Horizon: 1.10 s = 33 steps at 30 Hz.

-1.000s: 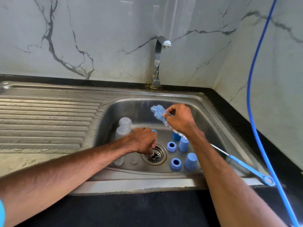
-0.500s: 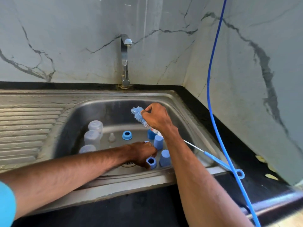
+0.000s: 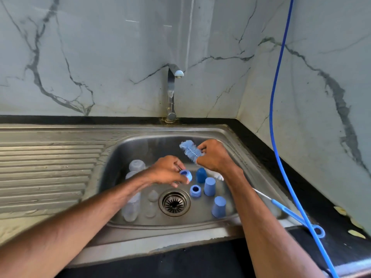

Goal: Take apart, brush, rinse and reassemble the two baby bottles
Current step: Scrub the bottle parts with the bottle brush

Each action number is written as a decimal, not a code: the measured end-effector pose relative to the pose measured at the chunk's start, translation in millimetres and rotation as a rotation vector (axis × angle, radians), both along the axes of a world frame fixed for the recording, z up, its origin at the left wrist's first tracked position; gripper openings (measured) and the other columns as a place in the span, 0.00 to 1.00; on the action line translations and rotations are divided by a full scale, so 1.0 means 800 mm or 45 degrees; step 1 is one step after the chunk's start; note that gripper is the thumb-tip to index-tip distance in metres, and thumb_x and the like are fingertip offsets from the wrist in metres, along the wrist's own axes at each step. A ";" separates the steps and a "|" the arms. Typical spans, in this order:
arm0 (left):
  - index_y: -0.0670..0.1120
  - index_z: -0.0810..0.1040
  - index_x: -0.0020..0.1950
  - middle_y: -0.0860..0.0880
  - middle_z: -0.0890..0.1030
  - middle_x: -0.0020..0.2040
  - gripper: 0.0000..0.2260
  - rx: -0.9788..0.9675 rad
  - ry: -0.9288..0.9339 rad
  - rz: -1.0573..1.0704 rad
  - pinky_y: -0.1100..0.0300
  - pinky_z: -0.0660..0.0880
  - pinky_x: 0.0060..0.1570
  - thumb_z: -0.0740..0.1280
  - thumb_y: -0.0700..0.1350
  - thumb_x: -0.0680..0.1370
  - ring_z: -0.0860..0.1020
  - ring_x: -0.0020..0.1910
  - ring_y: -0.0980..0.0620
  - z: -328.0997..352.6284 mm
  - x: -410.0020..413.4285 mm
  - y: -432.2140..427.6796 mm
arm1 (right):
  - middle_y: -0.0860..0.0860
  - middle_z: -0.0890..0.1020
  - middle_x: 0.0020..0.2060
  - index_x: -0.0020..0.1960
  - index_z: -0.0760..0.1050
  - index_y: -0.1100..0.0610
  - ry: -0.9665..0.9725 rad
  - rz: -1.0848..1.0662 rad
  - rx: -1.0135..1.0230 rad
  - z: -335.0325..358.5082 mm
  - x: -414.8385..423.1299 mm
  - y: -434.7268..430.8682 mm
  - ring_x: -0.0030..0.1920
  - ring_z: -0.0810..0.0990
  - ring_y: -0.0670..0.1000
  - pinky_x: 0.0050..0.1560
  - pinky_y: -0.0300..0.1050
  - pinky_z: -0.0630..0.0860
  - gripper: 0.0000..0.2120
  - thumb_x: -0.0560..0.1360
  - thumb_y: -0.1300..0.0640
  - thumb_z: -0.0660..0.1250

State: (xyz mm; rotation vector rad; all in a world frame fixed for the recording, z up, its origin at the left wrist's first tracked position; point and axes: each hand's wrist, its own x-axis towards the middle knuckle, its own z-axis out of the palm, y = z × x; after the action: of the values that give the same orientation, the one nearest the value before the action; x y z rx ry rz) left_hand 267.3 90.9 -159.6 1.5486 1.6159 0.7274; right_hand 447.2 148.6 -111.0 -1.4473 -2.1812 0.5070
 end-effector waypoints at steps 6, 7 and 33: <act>0.36 0.79 0.63 0.33 0.83 0.57 0.12 -0.155 -0.896 0.380 0.56 0.85 0.43 0.67 0.40 0.82 0.85 0.44 0.43 0.020 -0.038 -0.014 | 0.39 0.80 0.44 0.56 0.83 0.47 -0.028 0.060 0.077 -0.004 0.002 -0.010 0.42 0.79 0.40 0.41 0.33 0.71 0.15 0.71 0.57 0.79; 0.36 0.78 0.63 0.34 0.83 0.57 0.12 -0.176 -0.973 0.401 0.58 0.84 0.41 0.65 0.41 0.83 0.84 0.42 0.46 0.023 -0.041 -0.016 | 0.39 0.80 0.45 0.56 0.81 0.45 -0.057 0.092 0.075 -0.005 0.002 -0.012 0.45 0.79 0.41 0.44 0.37 0.73 0.15 0.72 0.55 0.78; 0.39 0.80 0.63 0.37 0.84 0.60 0.18 -0.113 -1.267 0.222 0.46 0.81 0.57 0.71 0.50 0.79 0.84 0.53 0.42 0.032 -0.040 -0.017 | 0.49 0.87 0.40 0.53 0.80 0.52 0.349 0.282 -0.208 0.002 -0.029 -0.054 0.29 0.86 0.54 0.28 0.44 0.81 0.06 0.78 0.54 0.75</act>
State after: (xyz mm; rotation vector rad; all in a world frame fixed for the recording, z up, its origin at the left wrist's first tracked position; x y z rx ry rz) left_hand 235.2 77.7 -133.7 0.7436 0.9900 1.2412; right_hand 423.8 105.5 -109.7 -1.1388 -2.1256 0.9228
